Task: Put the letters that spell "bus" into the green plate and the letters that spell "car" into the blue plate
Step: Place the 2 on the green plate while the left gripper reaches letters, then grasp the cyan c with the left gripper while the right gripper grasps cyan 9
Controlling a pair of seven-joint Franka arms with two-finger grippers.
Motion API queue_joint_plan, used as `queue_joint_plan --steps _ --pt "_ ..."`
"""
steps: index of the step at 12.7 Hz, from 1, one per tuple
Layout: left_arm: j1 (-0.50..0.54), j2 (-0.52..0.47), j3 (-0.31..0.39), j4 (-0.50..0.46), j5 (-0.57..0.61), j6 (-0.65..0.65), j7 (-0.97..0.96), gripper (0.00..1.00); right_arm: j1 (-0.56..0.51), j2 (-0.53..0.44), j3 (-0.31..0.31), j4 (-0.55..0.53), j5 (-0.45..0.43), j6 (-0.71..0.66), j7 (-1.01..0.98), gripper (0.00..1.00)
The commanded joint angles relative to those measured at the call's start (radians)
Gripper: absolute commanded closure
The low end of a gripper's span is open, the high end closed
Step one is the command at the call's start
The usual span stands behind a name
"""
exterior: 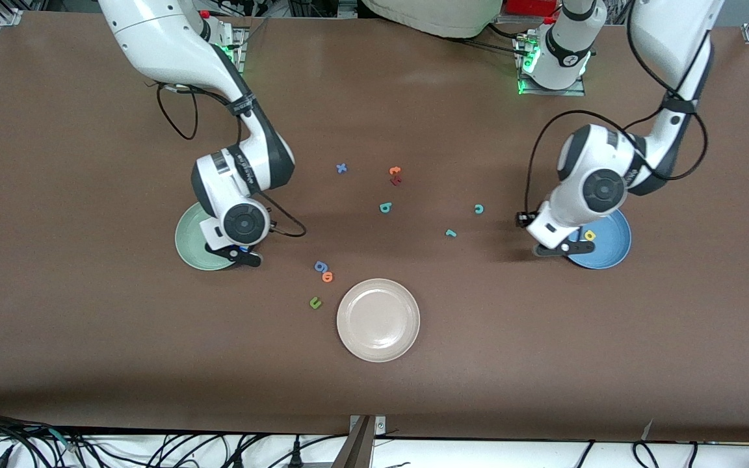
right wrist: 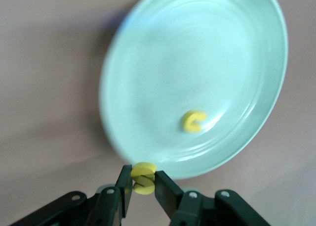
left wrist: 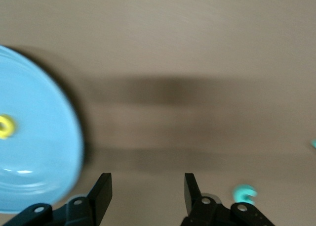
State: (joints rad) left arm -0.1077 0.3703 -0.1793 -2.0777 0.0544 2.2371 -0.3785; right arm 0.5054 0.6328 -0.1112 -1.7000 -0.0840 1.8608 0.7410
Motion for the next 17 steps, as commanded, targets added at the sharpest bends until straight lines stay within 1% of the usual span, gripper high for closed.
queue_joint_plan --steps 1,2,3,4,5,6,7,9,11,12,13,14,16,17 --pt "-0.042 -0.013 -0.022 -0.012 -0.025 -0.005 -0.02 0.26 0.008 -0.051 -0.045 -0.076 -0.011 0.034 -0.07 0.78" --pt "-0.064 -0.007 -0.025 -0.012 -0.025 -0.001 -0.023 0.23 0.008 -0.05 -0.047 -0.076 -0.01 0.035 -0.071 0.71" --pt "-0.088 0.001 -0.028 -0.012 -0.025 0.016 -0.025 0.22 0.008 -0.05 -0.047 -0.076 -0.003 0.035 -0.071 0.4" --pt "-0.114 0.016 -0.026 -0.019 -0.025 0.056 -0.025 0.21 0.008 -0.054 -0.047 -0.072 0.001 0.028 -0.063 0.19" --pt "-0.133 0.036 -0.028 -0.022 -0.025 0.087 -0.026 0.2 0.008 -0.065 -0.045 -0.069 0.006 0.021 -0.061 0.02" --pt "-0.147 0.056 -0.028 -0.022 -0.025 0.098 -0.025 0.2 0.008 -0.082 -0.041 -0.064 0.012 0.009 -0.061 0.02" --pt "-0.15 0.064 -0.028 -0.027 -0.024 0.119 -0.017 0.19 0.012 -0.094 -0.039 -0.055 0.056 -0.008 -0.06 0.02" --pt "-0.162 0.062 -0.028 -0.067 -0.009 0.179 -0.005 0.2 0.019 -0.114 -0.021 -0.021 0.183 -0.038 -0.034 0.02" --pt "-0.162 0.062 -0.028 -0.093 -0.008 0.213 0.009 0.21 0.021 -0.125 0.048 -0.001 0.243 -0.02 0.114 0.03" --pt "-0.162 0.062 -0.026 -0.107 -0.008 0.231 0.009 0.21 0.027 -0.125 0.095 0.008 0.262 0.025 0.226 0.04" --pt "-0.162 0.062 -0.026 -0.125 -0.007 0.255 0.009 0.21 0.038 -0.124 0.135 0.008 0.263 0.111 0.356 0.05" --pt "-0.162 0.064 -0.026 -0.14 -0.007 0.278 0.015 0.22 0.057 -0.116 0.162 0.008 0.264 0.197 0.465 0.05" --pt "-0.162 0.065 -0.026 -0.142 -0.007 0.286 0.021 0.22 0.143 -0.082 0.165 0.008 0.262 0.356 0.642 0.08" --pt "-0.162 0.065 -0.026 -0.142 -0.007 0.286 0.021 0.24 0.178 -0.059 0.165 0.01 0.251 0.427 0.719 0.09"
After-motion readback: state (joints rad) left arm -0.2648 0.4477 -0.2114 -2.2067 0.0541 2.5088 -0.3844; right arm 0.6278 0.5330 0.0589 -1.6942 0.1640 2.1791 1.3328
